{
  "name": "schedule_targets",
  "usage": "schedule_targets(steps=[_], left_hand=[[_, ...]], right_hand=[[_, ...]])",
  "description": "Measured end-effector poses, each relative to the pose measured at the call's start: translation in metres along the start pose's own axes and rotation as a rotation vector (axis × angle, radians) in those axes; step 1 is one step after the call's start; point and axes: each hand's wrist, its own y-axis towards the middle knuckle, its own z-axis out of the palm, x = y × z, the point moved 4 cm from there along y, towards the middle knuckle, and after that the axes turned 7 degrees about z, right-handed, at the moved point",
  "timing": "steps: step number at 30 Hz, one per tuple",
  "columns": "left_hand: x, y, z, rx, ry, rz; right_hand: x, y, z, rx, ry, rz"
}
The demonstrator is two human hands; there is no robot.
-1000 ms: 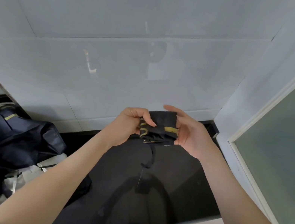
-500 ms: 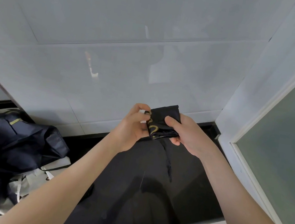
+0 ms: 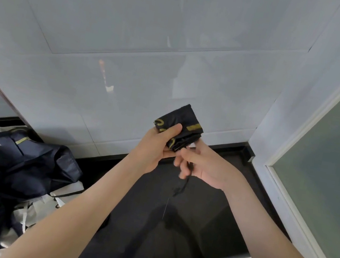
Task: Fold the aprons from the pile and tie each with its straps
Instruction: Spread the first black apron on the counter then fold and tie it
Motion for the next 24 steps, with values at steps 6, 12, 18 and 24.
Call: schedule_targets(steps=[6,12,18,24], left_hand=[[0.001,-0.004,-0.009,-0.075,-0.009,0.042],[0.003,-0.005,-0.005,-0.067,-0.055,0.017],[0.005,-0.006,0.002,-0.066,-0.044,0.014],[0.012,-0.004,-0.001,-0.253,-0.019,-0.011]], right_hand=[[0.007,0.001,-0.004,-0.261,-0.286,0.032],[0.01,-0.007,-0.014,-0.345,-0.113,-0.052],[0.011,-0.01,-0.022,-0.372,-0.118,-0.083],[0.009,-0.013,-0.01,-0.44,-0.375,-0.08]])
